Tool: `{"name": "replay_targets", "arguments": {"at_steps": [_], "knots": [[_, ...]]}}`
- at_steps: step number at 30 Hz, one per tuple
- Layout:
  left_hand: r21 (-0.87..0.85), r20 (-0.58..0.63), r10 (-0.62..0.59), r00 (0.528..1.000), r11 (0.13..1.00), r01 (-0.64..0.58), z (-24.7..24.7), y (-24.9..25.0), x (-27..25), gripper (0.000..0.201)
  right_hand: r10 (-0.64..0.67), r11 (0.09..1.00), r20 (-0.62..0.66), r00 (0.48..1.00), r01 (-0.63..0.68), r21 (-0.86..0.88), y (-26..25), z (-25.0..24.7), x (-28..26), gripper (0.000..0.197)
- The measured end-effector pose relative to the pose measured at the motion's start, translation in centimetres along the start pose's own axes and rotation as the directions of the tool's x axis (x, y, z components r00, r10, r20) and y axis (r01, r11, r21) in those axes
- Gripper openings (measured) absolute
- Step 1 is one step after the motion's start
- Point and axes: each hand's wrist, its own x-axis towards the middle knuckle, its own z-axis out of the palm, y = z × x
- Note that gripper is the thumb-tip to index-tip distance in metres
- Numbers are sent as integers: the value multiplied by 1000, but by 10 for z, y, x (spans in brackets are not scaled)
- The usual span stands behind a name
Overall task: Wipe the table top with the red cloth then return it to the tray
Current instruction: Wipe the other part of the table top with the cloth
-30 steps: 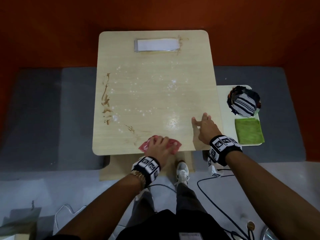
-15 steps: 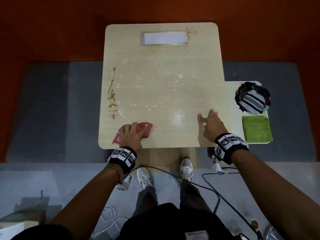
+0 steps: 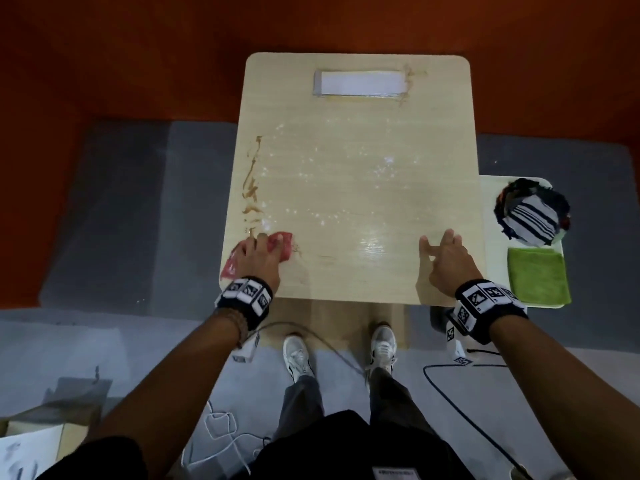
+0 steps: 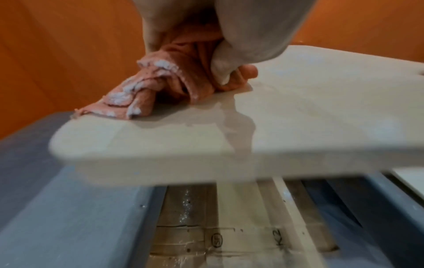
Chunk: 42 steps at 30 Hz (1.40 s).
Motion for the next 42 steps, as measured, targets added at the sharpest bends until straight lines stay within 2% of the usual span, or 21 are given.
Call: {"name": "replay_targets", "arguments": {"at_steps": [4,9,13,19,22,26,29,31,33,35,39,42], "knots": [[-48,-15,-37,999,998,36,-6,3,5,75,21,999,-10,1000,-21,37,-5,0,0,65],[-5,87,107,991,994,-107,8,43,-37,75,30,998,-2,1000,-30,51,-2,-4,0,65],[19,93,147,985,989,-150,11,35,-33,74,18,999,2,1000,-18,34,0,-1,3,67],[45,38,33,999,998,-35,-22,8,22,71,24,999,-8,1000,-24,29,2,3,3,63],[21,20,1,1000,1000,-1,-24,16,14,64,20,998,-18,1000,-19,59,1,1,4,62],[16,92,113,989,993,-114,3,52,-30,67,10,999,-18,1000,-9,44,0,0,3,60],[29,78,149,986,988,-152,10,50,-31,67,2,999,-15,1000,-1,33,1,-2,3,60],[56,43,127,991,990,-130,4,36,-15,64,1,1000,-9,1000,-1,21,1,-1,2,60],[62,13,58,998,996,-58,-7,19,7,63,6,999,-2,1000,-6,33,2,0,2,60],[53,21,13,1000,999,-14,-21,7,25,65,6,999,-6,1000,-5,39,1,1,3,58],[48,27,-32,999,998,30,-31,21,22,58,14,998,-9,1000,-13,62,-1,0,3,60],[51,88,97,991,993,-102,-10,64,-10,55,19,998,6,1000,-19,54,-1,-3,2,62]]}}
